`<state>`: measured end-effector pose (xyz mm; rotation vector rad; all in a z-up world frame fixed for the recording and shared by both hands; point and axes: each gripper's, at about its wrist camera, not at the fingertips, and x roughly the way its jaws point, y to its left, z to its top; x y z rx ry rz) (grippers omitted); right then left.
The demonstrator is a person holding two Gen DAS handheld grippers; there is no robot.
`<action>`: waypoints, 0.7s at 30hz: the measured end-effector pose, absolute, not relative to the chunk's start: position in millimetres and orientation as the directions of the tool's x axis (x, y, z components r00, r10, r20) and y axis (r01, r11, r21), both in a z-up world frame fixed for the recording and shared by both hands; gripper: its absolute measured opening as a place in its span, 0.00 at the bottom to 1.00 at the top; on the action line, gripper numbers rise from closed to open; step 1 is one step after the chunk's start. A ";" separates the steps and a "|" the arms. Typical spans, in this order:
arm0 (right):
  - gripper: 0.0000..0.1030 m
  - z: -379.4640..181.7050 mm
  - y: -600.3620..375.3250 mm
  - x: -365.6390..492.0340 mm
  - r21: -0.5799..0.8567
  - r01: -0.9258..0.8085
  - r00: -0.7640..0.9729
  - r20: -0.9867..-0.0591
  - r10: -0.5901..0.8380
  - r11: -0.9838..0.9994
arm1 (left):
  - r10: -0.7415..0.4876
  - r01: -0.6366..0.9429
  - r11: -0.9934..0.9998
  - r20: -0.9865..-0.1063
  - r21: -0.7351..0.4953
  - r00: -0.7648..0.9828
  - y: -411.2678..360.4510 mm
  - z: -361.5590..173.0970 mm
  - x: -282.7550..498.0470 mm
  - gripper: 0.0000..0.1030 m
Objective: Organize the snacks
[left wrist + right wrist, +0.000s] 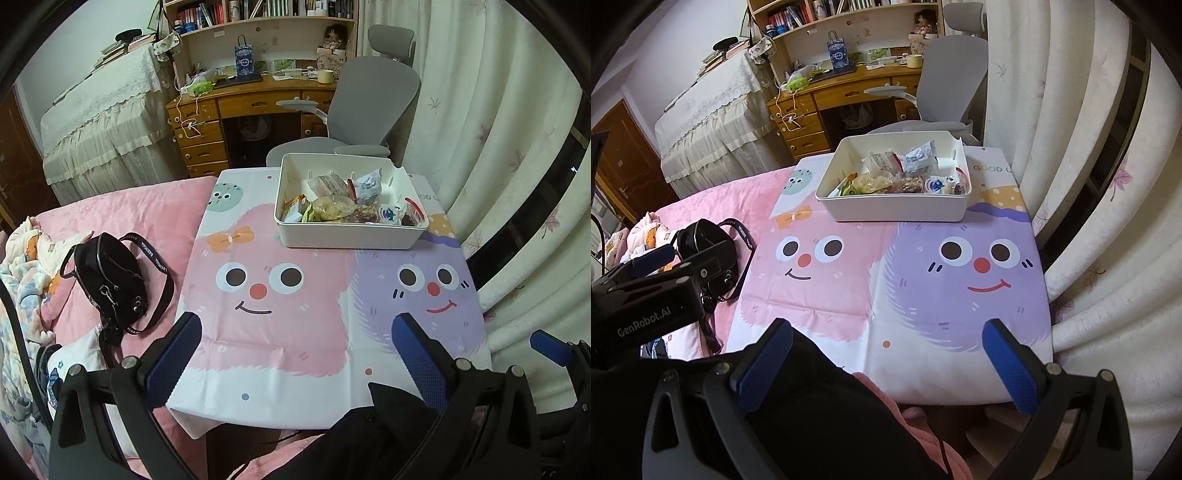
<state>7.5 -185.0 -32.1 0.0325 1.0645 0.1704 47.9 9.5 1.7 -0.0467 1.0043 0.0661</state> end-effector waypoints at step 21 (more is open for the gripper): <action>1.00 -36.5 -187.3 10.9 0.109 -0.117 0.464 -0.873 0.151 0.987 | 0.033 -0.071 0.997 -0.851 -0.005 0.525 13.1 -3.5 47.3 0.99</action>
